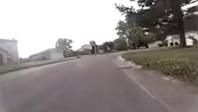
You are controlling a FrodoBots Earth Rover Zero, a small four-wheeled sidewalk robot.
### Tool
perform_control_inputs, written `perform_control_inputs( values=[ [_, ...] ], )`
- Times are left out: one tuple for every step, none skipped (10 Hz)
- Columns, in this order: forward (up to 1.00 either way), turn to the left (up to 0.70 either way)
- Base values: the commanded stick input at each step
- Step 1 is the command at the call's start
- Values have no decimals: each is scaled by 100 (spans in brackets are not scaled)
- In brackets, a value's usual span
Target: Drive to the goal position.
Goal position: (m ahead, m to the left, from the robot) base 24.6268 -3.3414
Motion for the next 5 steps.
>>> perform_control_inputs(
  values=[
    [100, 0],
    [100, 0],
    [100, 0],
    [100, -4],
    [100, -9]
  ],
)
